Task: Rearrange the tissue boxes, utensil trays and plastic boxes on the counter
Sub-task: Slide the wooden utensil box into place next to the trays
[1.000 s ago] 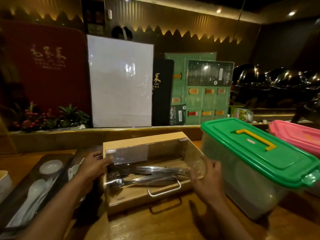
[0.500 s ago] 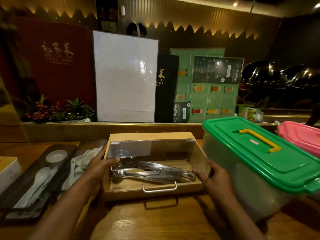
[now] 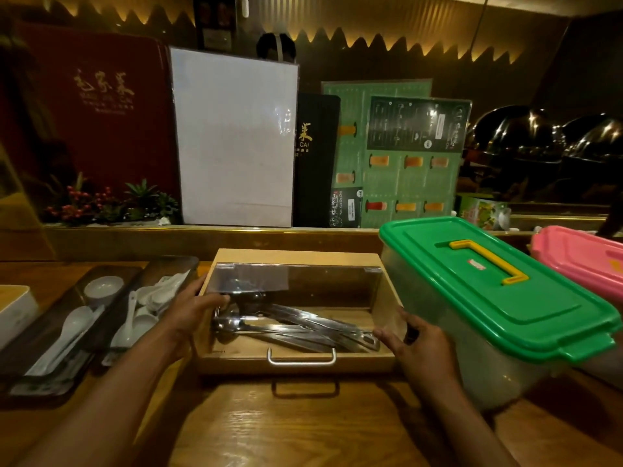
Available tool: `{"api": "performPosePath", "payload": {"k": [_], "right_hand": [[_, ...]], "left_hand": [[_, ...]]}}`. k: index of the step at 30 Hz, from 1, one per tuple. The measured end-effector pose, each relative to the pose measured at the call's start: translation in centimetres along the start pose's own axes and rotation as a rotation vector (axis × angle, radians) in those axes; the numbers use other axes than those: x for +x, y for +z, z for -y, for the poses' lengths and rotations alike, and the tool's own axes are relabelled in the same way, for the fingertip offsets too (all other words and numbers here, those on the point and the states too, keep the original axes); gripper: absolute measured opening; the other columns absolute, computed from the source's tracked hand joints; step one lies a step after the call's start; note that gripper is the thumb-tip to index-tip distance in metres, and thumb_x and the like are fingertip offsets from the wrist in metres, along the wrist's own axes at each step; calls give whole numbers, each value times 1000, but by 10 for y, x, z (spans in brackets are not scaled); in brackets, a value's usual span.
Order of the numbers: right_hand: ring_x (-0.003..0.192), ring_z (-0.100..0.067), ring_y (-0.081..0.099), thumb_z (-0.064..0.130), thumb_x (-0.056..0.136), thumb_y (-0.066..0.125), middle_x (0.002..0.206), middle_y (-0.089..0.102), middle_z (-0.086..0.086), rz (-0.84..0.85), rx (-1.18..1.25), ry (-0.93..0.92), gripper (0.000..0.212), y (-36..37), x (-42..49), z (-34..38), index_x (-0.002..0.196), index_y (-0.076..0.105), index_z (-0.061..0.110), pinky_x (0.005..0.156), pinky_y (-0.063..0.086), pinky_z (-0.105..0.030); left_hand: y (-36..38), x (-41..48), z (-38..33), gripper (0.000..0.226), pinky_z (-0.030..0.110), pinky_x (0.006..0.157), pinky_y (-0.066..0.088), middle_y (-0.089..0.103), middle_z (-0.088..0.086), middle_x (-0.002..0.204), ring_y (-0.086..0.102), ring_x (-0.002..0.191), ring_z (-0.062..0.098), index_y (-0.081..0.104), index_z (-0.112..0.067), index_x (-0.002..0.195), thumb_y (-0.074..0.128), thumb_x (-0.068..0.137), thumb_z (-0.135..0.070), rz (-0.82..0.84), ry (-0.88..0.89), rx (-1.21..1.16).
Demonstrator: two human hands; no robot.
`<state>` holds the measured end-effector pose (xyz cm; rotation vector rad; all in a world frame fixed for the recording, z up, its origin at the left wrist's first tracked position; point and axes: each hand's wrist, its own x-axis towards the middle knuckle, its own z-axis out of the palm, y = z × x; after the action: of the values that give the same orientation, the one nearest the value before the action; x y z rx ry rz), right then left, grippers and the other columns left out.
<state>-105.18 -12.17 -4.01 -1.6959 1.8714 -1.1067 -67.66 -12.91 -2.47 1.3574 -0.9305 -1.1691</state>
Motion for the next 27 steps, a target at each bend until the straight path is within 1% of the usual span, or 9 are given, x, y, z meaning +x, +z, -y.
{"api": "performPosePath", "payload": {"k": [4,7,13,16,18,20,22,24,27], "right_hand": [[86,-8,67,51,68,82,109,75,-2,19,27,-4,74,-2,2,-5,132,63,20,78,58,-33],[90,-13,68,56,64,79,110,75,-3,18,54,-13,79,0,2,-9,132,62,20,80,59,-37],[96,-18,65,43,75,83,115,72,-7,9,53,-24,71,3,4,-11,137,58,19,80,55,-35],[100,-21,65,43,78,80,119,69,-6,4,23,-51,66,6,4,-11,137,58,21,84,57,-41],[110,-27,61,40,80,79,129,62,-10,-36,-56,-94,64,10,3,-8,135,59,16,91,55,-45],[122,-32,52,37,81,79,139,52,-14,-69,-116,-111,62,14,1,0,134,60,11,99,49,-47],[127,-33,47,36,80,79,144,48,-14,-75,-154,-130,59,19,-3,9,131,61,11,102,46,-46],[127,-34,47,41,78,80,144,48,-13,-84,-213,-158,59,23,-5,11,129,63,16,100,47,-50],[126,-33,46,45,74,82,142,49,-10,-104,-210,-146,60,24,-6,10,125,65,20,98,48,-51]], "left_hand": [[5,-5,1,44,36,69,49,63,-2,110,61,100,23,56,-42,109,63,90,-3,-22,17,13],[5,-7,1,46,36,71,49,63,-3,110,61,100,21,54,-36,122,63,90,-4,-39,29,14],[3,-9,6,53,37,69,52,65,3,116,63,102,26,53,-28,136,70,88,-13,-97,2,-22],[1,-13,7,54,37,70,53,65,1,115,64,100,22,53,-28,137,73,87,-16,-105,23,5],[-3,-16,8,56,35,71,52,63,-7,111,62,97,15,51,-29,138,74,87,-21,-93,44,58],[-10,-21,9,62,34,76,52,59,-11,116,58,100,13,47,-31,142,75,86,-31,-90,76,161],[-21,-23,10,70,38,87,53,55,-6,131,54,112,16,44,-33,146,75,83,-41,-109,108,262],[-32,-25,12,69,39,93,51,54,-2,142,52,119,16,47,-33,145,76,83,-42,-114,141,308],[-42,-27,15,62,45,99,52,53,1,145,54,124,18,49,-32,143,74,86,-38,-65,146,312]]}}
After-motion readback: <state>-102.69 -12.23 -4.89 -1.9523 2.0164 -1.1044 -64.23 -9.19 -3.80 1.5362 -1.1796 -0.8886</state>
